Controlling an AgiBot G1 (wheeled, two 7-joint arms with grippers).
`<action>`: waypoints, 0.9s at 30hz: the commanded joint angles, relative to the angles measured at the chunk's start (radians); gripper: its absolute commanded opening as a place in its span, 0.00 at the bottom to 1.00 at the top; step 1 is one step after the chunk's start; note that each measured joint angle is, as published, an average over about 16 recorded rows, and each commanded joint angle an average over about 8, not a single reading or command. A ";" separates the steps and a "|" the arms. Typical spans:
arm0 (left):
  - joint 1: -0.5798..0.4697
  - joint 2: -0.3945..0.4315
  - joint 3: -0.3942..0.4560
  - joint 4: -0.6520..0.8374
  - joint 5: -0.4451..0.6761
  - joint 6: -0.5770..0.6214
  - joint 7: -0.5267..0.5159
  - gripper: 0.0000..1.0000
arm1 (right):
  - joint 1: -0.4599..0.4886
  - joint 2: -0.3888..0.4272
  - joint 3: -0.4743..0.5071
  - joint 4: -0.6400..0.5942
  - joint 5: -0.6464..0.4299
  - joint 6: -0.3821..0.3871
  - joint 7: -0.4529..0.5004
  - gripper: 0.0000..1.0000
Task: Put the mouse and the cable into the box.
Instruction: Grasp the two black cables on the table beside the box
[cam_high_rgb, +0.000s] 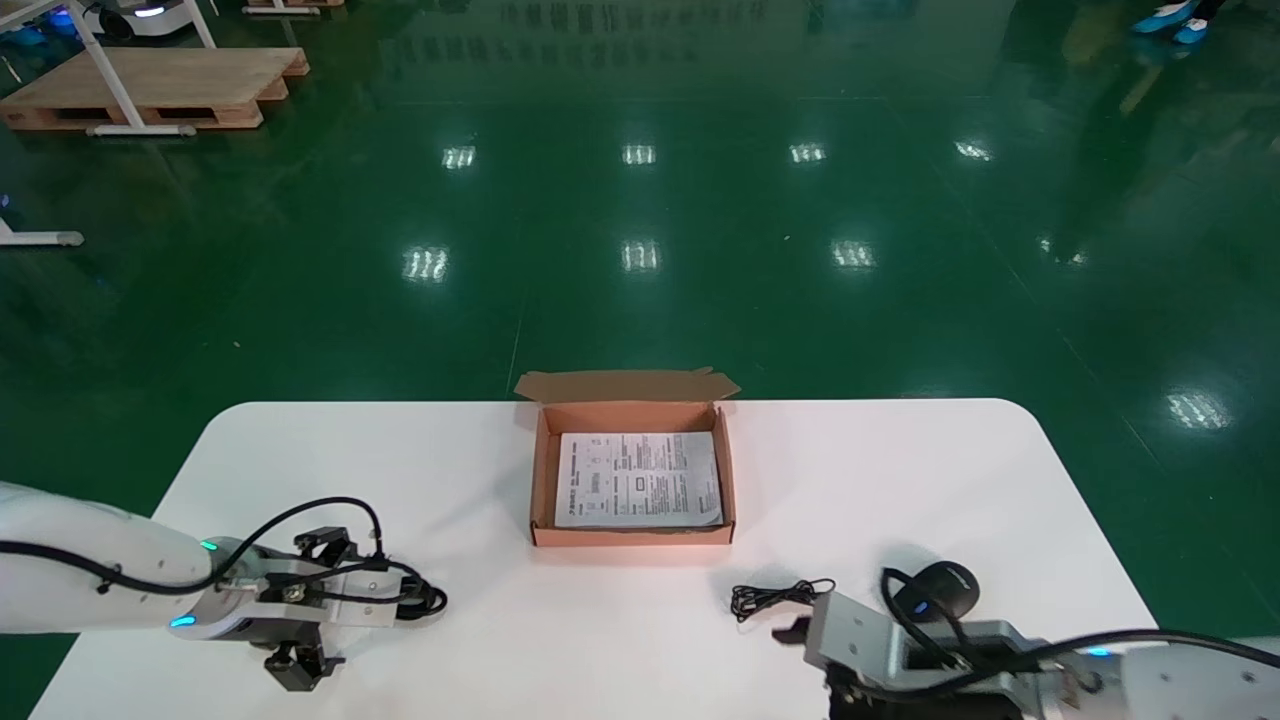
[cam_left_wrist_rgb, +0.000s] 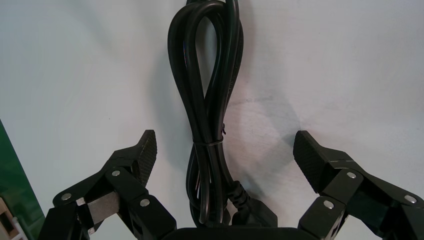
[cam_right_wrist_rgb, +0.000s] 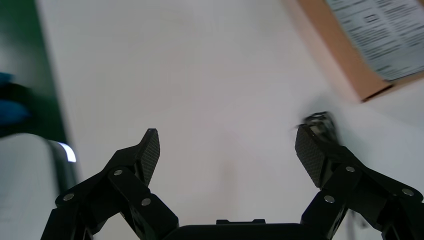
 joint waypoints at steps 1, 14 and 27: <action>0.000 0.000 0.000 -0.001 0.000 0.000 0.000 1.00 | 0.010 -0.026 -0.012 -0.014 -0.043 0.034 -0.023 1.00; 0.000 0.000 0.000 -0.001 0.000 0.000 -0.001 1.00 | 0.116 -0.227 -0.078 -0.330 -0.249 0.234 -0.138 1.00; 0.000 0.000 0.000 -0.002 0.001 0.000 -0.001 1.00 | 0.188 -0.297 -0.086 -0.549 -0.278 0.299 -0.230 1.00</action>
